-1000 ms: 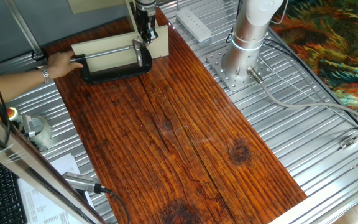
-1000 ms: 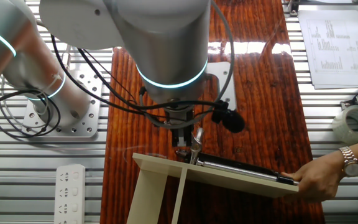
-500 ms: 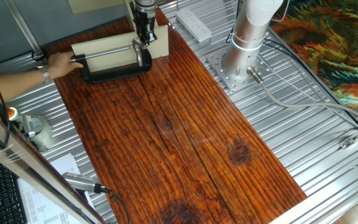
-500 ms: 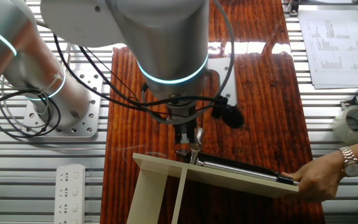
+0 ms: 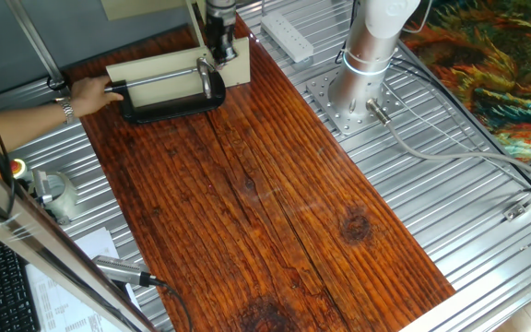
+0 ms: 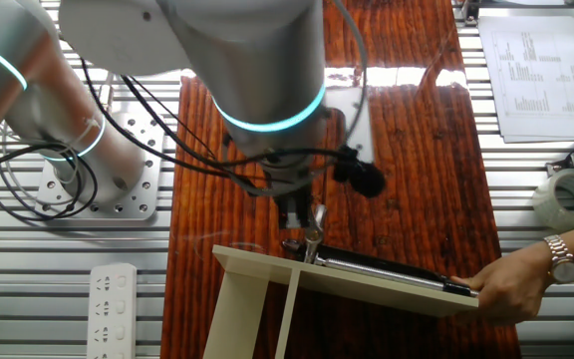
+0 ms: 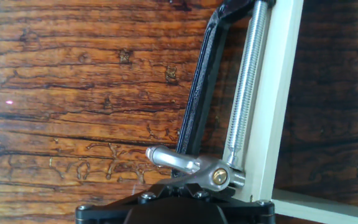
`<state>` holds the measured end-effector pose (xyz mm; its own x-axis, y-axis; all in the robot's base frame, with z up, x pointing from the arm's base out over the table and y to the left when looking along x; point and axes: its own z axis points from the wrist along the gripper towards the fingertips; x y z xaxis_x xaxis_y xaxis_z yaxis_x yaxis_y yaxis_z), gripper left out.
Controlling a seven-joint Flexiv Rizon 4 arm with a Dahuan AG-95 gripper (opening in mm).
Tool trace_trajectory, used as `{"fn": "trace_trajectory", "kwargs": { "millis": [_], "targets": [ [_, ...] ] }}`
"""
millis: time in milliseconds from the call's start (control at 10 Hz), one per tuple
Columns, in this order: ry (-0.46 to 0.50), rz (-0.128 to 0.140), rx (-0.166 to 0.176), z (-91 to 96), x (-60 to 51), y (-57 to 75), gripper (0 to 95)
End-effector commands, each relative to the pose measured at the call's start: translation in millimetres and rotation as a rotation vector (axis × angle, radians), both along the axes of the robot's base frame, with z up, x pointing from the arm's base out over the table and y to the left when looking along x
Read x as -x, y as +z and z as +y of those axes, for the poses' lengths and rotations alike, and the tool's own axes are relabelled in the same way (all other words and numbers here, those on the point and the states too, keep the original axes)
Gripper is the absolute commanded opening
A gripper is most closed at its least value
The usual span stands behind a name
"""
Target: Turn off the water tap
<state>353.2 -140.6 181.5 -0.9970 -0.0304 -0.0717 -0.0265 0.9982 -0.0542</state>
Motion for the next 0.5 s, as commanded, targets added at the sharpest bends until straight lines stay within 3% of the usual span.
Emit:
{"fn": "trace_trajectory", "kwargs": {
  "millis": [100, 300, 500],
  "targets": [
    [0.031, 0.018, -0.015, -3.5, 17.4, 1.1, 0.0],
    [0.027, 0.012, -0.018, -4.5, 12.5, -3.0, 0.0],
    [0.020, -0.013, -0.014, -1.7, -4.9, -6.2, 0.0]
  ]
}}
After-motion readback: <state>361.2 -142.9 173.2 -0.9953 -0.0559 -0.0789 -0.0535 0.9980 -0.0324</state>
